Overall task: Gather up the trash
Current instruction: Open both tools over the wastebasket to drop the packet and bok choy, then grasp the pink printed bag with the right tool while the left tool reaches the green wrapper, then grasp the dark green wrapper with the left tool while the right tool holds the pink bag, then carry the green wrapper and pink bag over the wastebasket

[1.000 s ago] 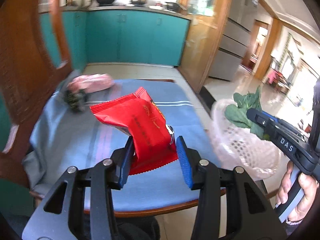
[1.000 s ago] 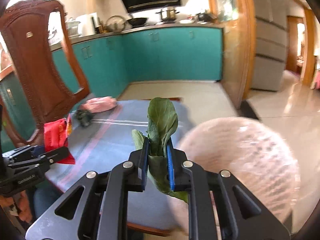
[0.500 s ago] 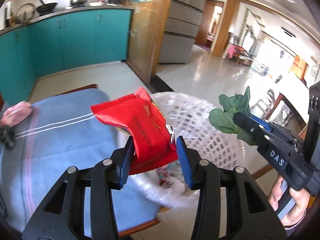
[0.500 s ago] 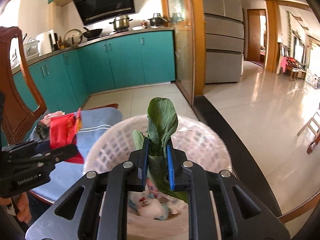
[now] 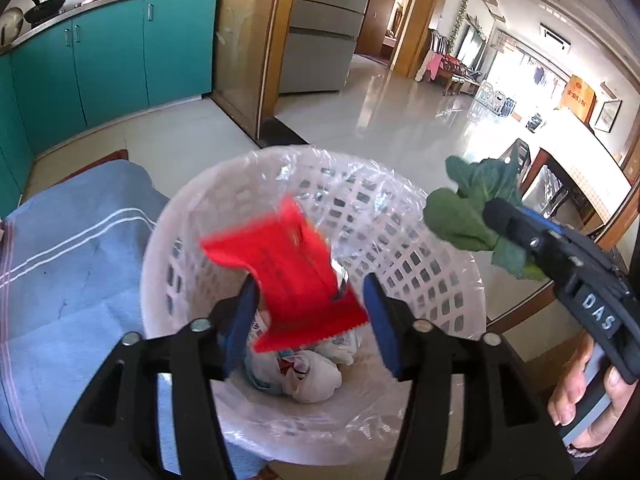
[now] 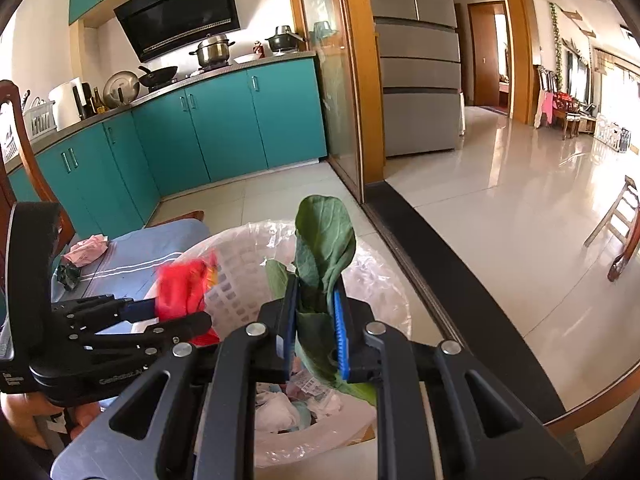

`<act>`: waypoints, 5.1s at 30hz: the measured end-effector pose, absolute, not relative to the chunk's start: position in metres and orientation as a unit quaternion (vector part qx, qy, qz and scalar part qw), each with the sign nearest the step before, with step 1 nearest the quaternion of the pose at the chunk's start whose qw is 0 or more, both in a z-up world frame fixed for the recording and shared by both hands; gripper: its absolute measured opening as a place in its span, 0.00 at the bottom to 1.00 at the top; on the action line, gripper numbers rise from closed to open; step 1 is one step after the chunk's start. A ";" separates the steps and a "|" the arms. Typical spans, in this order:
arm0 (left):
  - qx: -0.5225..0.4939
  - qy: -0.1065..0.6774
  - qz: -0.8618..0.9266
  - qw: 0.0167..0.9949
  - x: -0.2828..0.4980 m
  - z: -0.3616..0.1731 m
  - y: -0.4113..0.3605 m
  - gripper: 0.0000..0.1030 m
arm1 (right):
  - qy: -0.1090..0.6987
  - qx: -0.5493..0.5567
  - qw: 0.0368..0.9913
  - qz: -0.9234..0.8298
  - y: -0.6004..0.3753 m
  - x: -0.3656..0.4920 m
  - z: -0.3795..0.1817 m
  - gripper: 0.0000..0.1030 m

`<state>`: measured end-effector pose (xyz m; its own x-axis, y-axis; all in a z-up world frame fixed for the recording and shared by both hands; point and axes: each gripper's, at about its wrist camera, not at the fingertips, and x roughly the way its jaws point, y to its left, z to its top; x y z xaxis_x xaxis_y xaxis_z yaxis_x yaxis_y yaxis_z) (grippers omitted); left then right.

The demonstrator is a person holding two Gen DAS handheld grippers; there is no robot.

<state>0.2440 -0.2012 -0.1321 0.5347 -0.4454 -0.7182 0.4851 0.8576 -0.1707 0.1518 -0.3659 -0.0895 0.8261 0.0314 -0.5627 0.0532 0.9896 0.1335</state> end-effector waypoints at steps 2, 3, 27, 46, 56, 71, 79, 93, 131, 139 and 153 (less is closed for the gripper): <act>0.019 0.398 -0.261 0.879 0.242 -0.127 -0.193 0.61 | 0.297 0.070 0.952 0.000 -0.361 0.154 -0.091 0.16; 0.016 0.396 -0.256 0.882 0.242 -0.124 -0.188 0.63 | 0.298 0.070 0.952 0.003 -0.358 0.156 -0.091 0.17; -0.020 0.389 0.004 0.921 0.165 -0.139 0.032 0.75 | 0.318 0.019 0.928 0.193 -0.180 0.235 -0.077 0.70; -0.100 0.393 0.042 0.913 0.184 -0.148 0.127 0.76 | 0.497 0.008 0.831 0.251 0.099 0.449 -0.164 0.63; -0.136 0.384 0.061 0.911 0.228 -0.142 0.152 0.76 | 0.478 -0.002 0.850 0.221 0.033 0.406 -0.157 0.11; 0.003 0.443 0.121 0.888 0.360 -0.156 0.141 0.60 | 0.413 0.063 0.890 0.185 -0.138 0.242 -0.129 0.11; -0.011 0.440 0.111 0.891 0.341 -0.147 0.147 0.03 | 0.395 0.073 0.893 0.201 -0.158 0.220 -0.116 0.11; -0.098 0.400 -0.031 0.910 0.187 -0.127 0.106 0.04 | 0.422 0.062 0.882 0.202 -0.144 0.210 -0.133 0.11; -0.055 0.428 0.070 0.899 0.180 -0.149 0.114 0.85 | 0.449 0.025 0.868 0.213 -0.100 0.234 -0.165 0.30; -0.037 0.446 0.040 0.894 0.208 -0.169 0.094 0.90 | 0.418 0.036 0.890 0.178 -0.120 0.226 -0.148 0.30; -0.055 0.410 0.039 0.910 0.195 -0.156 0.092 0.60 | 0.380 0.032 0.911 0.155 -0.146 0.210 -0.124 0.30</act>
